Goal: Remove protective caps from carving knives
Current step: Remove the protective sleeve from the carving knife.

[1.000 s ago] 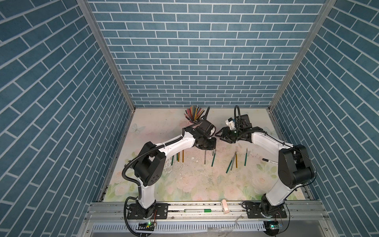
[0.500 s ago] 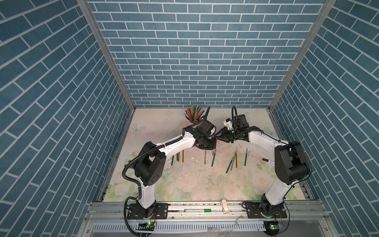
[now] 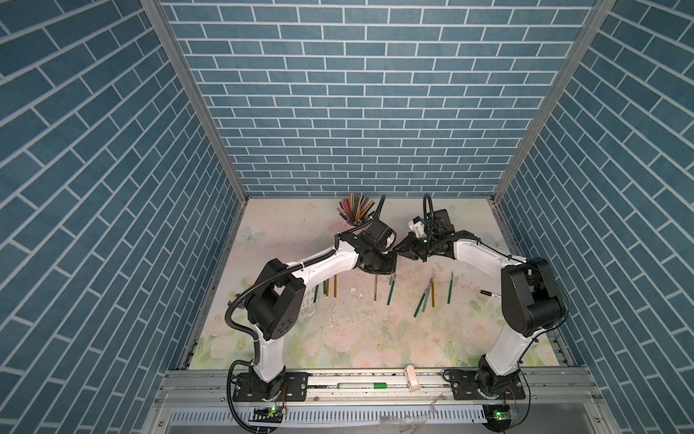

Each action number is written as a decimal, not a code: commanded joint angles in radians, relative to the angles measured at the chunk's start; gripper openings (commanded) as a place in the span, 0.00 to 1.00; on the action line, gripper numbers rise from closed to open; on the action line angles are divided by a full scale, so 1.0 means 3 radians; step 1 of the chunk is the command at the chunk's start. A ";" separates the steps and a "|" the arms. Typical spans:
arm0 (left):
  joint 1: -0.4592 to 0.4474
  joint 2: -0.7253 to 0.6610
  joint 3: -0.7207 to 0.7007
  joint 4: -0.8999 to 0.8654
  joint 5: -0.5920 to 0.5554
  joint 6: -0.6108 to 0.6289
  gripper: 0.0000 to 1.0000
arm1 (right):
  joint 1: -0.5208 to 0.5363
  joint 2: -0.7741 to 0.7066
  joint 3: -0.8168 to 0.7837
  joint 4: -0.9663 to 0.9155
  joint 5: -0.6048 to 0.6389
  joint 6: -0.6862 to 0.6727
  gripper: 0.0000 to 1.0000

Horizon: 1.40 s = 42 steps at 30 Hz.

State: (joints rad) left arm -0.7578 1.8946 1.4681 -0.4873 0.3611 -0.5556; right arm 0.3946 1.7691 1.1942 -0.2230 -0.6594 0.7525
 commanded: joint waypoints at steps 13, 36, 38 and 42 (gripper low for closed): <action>-0.0010 0.0061 0.0048 -0.0167 -0.0056 0.0221 0.01 | -0.0080 0.0045 0.0268 -0.0097 0.0068 -0.0041 0.01; -0.0010 0.0081 0.0020 -0.0292 0.0008 0.0321 0.01 | -0.0280 0.0197 0.0736 -0.0279 0.0114 -0.0097 0.00; -0.0010 0.0073 0.0006 -0.0281 0.0012 0.0314 0.01 | -0.0292 0.0208 0.0764 -0.0306 0.0125 -0.0112 0.00; -0.0010 0.0037 -0.0023 -0.0278 -0.0025 0.0309 0.01 | -0.0356 0.0204 0.0783 -0.0383 0.0147 -0.0178 0.00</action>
State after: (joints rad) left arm -0.7597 1.8980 1.4773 -0.5461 0.3607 -0.4740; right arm 0.2958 1.8160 1.4128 -0.3180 -0.6323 0.7258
